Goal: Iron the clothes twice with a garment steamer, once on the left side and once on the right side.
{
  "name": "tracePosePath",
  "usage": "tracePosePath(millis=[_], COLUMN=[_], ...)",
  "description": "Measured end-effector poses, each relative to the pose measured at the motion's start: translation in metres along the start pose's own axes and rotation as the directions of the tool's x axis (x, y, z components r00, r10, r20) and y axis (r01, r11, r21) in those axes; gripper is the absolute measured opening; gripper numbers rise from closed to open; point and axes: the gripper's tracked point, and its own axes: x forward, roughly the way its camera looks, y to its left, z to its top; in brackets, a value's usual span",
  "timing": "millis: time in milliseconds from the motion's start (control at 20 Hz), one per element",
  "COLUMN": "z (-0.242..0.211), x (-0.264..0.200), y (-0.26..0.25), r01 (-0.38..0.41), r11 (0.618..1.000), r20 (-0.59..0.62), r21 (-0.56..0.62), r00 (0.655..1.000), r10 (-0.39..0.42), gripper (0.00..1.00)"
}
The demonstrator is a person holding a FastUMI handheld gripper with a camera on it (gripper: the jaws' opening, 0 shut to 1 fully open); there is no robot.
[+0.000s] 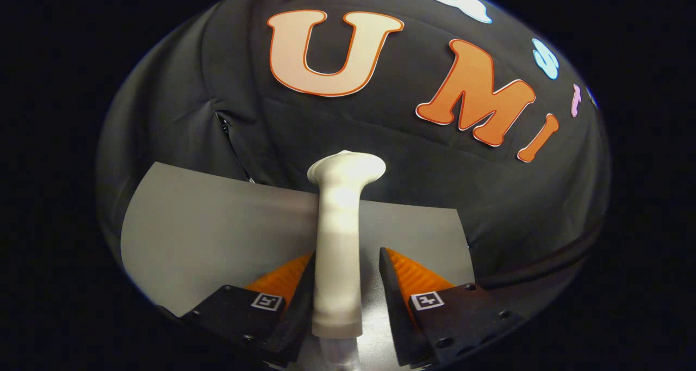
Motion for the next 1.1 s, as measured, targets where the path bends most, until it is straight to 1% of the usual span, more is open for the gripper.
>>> tracePosePath(millis=[50,150,200,250,450,550,850,1000,1100], z=[0.0,0.002,0.002,0.003,0.011,0.014,0.007,-0.008,-0.022], x=[0.001,-0.004,-0.008,-0.012,-0.036,-0.049,-0.096,-0.124,-0.14], y=[0.004,-0.003,-0.003,-0.001,0.008,0.02,0.017,0.016,0.012], r01=[-0.004,0.047,0.061,0.067,0.089,0.074,0.049,0.011,0.022], r11=[1.0,0.998,0.996,0.995,0.984,0.983,0.99,0.994,0.992], r20=[0.0,0.022,0.033,0.052,0.17,0.231,0.381,0.447,0.468], r21=[-0.013,-0.051,-0.067,-0.08,-0.152,-0.168,-0.133,-0.109,-0.127], r00=[1.0,0.999,0.998,0.997,0.983,0.972,0.925,0.894,0.883], r10=[0.004,-0.046,-0.058,-0.063,-0.062,-0.033,0.005,0.039,0.041], gripper=[0.62,0.49,0.43,0.41,0.38,0.38,0.38,0.38,0.38])
